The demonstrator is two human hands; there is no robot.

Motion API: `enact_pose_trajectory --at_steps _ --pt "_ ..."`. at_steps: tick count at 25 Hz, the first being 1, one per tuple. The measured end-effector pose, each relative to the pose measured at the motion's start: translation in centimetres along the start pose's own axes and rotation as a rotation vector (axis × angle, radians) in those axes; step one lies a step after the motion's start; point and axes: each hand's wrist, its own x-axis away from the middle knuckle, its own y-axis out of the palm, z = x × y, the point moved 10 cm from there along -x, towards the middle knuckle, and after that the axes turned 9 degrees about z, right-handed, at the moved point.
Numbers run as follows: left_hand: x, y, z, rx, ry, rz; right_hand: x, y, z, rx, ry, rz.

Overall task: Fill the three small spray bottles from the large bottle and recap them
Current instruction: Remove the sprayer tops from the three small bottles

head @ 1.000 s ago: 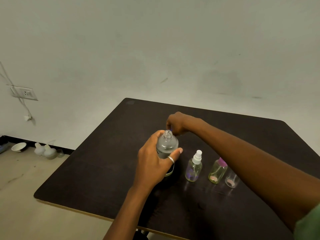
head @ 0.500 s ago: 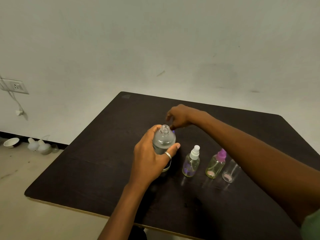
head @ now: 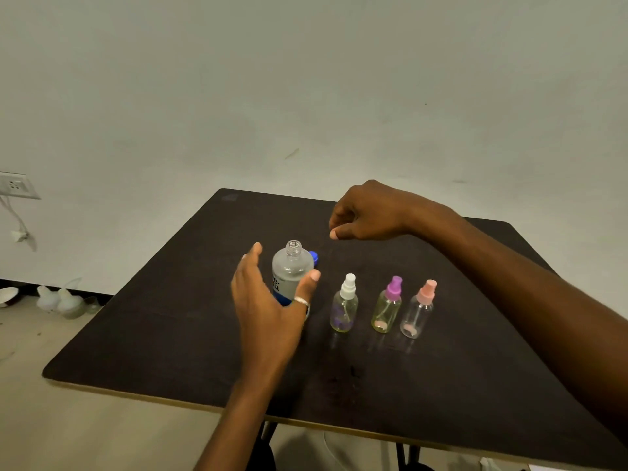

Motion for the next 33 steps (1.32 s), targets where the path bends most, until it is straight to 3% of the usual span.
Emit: enact_pose_trajectory --at_steps 2,5,12,22,33 --pt "3.4 -1.3 2.1 0.041 0.133 0.158 1.4 0.7 -0.6 0.003 -0.013 -0.031" --pt "6.7 2.1 2.8 -0.014 0.182 0.039 2.6 2.5 -0.9 0.043 -0.004 -0.065" --pt "7.0 7.9 0.5 -0.14 0.074 -0.168 3.8 6.4 -0.2 0.077 0.084 -0.109" --pt "5.6 9.8 -2.1 -0.166 0.026 -0.159 4.2 7.1 -0.7 0.155 0.099 -0.046" --pt "5.6 9.5 -1.6 -0.105 0.052 -0.183 4.7 7.6 -2.2 0.154 -0.085 -0.036"
